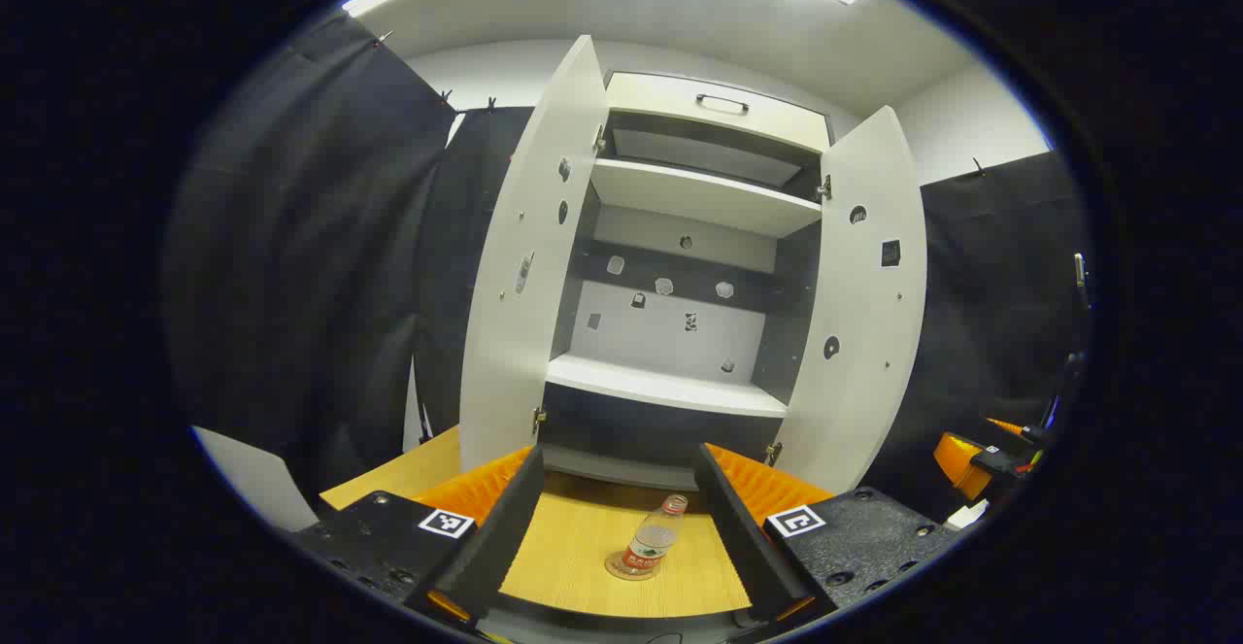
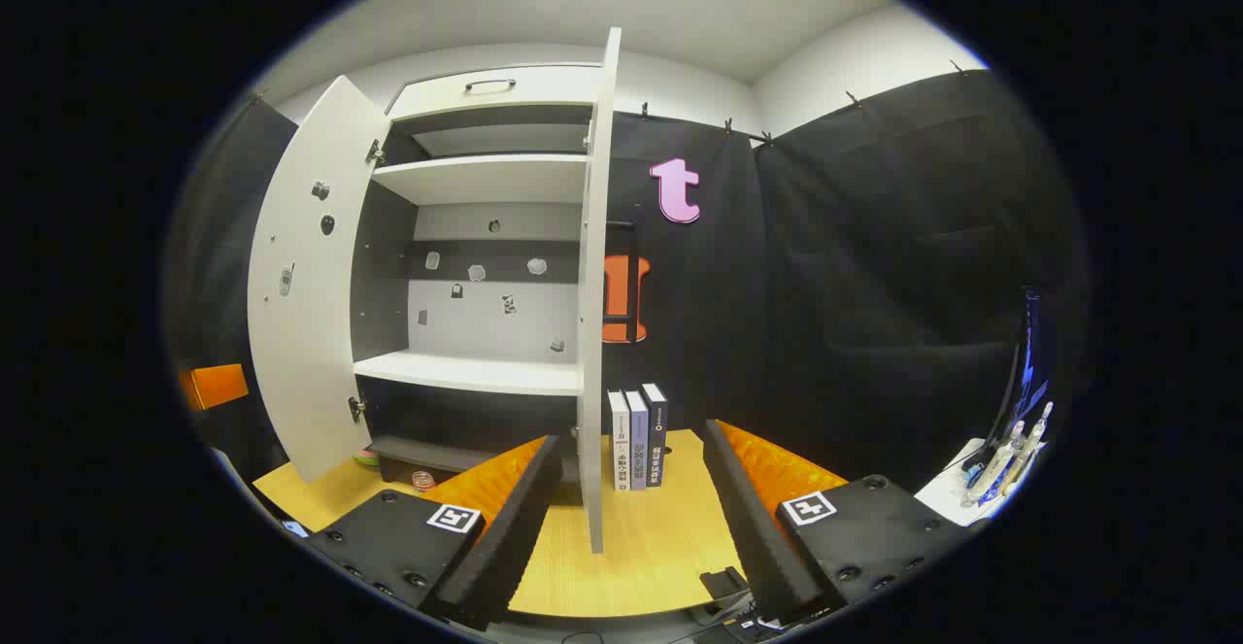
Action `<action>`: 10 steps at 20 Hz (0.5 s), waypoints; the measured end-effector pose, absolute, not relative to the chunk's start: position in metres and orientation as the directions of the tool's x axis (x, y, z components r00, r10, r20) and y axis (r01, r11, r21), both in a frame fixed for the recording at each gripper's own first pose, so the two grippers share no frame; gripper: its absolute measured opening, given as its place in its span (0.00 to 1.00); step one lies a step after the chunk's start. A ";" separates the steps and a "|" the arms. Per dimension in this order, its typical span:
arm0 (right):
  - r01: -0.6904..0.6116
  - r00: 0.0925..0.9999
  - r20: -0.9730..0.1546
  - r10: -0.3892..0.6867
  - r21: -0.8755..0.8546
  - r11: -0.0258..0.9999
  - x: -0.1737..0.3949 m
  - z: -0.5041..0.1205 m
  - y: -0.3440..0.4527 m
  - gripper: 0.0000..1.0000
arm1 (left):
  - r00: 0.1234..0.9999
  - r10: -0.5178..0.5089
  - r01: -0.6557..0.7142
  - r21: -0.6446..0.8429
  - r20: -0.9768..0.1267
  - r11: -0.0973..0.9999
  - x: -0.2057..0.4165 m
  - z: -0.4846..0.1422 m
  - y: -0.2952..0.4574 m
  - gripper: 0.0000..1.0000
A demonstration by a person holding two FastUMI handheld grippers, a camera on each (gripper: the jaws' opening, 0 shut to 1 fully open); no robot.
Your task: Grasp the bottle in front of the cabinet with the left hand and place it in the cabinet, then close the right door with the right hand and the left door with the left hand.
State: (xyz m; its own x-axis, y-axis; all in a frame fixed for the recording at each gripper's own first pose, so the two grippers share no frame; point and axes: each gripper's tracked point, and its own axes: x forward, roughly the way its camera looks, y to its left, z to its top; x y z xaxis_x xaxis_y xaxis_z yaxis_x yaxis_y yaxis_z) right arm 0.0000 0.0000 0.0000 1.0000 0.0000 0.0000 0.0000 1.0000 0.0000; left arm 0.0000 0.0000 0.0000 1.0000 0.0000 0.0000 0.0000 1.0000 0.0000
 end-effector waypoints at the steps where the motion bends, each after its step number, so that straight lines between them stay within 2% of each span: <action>1: 0.005 1.000 -0.001 -0.005 0.000 1.000 0.000 0.000 -0.002 0.97 | 1.000 -0.007 0.007 -0.001 0.002 1.000 0.000 0.001 -0.002 0.95; 10: 0.020 1.000 -0.013 -0.020 -0.011 1.000 0.000 0.001 -0.007 0.97 | 0.999 -0.032 0.032 0.021 -0.017 0.999 0.013 -0.002 -0.011 0.95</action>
